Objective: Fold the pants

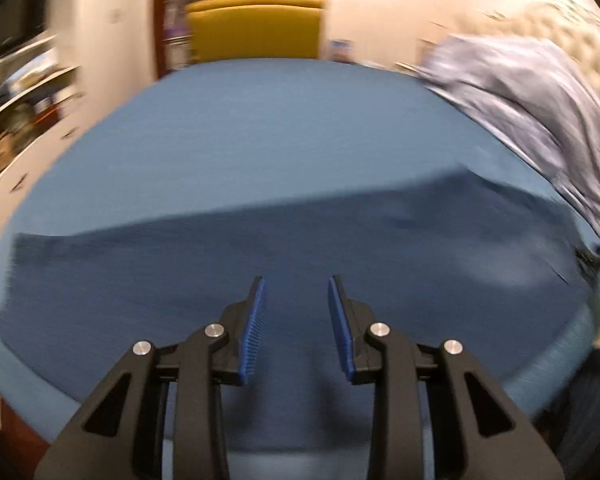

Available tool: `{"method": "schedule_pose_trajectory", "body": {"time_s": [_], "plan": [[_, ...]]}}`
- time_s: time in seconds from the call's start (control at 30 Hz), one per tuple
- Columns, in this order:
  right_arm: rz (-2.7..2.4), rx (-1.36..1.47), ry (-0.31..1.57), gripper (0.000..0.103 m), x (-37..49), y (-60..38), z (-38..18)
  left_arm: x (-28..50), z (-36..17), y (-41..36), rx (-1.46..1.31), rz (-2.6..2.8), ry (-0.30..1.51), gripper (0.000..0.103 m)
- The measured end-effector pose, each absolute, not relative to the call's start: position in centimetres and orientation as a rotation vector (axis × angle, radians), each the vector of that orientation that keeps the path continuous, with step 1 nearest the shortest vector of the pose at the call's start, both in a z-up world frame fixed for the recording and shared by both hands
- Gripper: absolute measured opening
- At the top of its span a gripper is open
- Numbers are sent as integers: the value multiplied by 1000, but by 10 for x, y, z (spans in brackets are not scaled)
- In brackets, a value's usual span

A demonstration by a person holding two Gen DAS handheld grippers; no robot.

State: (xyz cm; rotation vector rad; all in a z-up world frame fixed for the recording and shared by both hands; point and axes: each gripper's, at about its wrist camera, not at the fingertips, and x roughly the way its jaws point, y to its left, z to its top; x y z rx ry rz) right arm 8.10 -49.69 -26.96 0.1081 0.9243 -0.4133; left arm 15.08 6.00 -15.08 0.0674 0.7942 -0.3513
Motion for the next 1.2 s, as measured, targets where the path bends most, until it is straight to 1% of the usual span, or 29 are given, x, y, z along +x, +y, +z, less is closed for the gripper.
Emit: {"method": "schedule_pose_trajectory", "body": {"time_s": [0.07,0.17,0.27,0.33,0.37,0.43,0.53,0.57,0.6,0.63,0.7,0.73,0.77,0.8,0.83,0.9,0.97,1.03,1.1,1.2], "plan": [[-392,177,912,94,74,-506,-274,124,-153,2,138,-441,781,33],[-409,152,896,94,72,-501,-270,106,-162,-56,153,-539,792,33],[-405,197,850,92,67,-495,-248,97,-196,-83,203,-558,833,33],[-329,219,822,87,75,-480,-227,105,-214,-90,212,-530,892,33],[-289,206,819,84,82,-471,-219,102,-217,-92,217,-508,859,34],[-203,173,803,76,106,-449,-200,99,-218,-95,232,-487,853,34],[-127,149,825,57,154,-427,-195,106,-213,-89,185,-484,864,34],[-104,131,848,46,179,-420,-201,106,-213,-87,179,-485,859,34],[-95,133,874,37,196,-418,-209,106,-212,-88,178,-481,855,34],[-87,143,901,34,210,-413,-217,106,-209,-86,178,-476,851,34],[-94,106,947,22,238,-413,-237,104,-208,-83,182,-474,850,34],[-110,78,958,20,246,-415,-245,105,-205,-82,185,-479,862,34],[-106,84,960,20,249,-419,-251,110,-195,-76,149,-486,891,32],[-93,124,945,19,248,-426,-257,115,-184,-70,95,-499,881,28],[-87,142,927,19,245,-430,-259,123,-170,-62,54,-498,844,27],[-96,115,897,20,242,-425,-261,157,-144,-56,33,-439,794,20],[-108,88,891,21,242,-418,-261,200,-134,-66,46,-434,791,18],[-115,77,881,21,239,-413,-262,234,-134,-85,106,-446,779,16],[-124,58,872,21,237,-409,-262,273,-147,-107,122,-468,829,16],[-127,51,871,22,240,-411,-263,316,-185,-140,208,-495,930,15]]}}
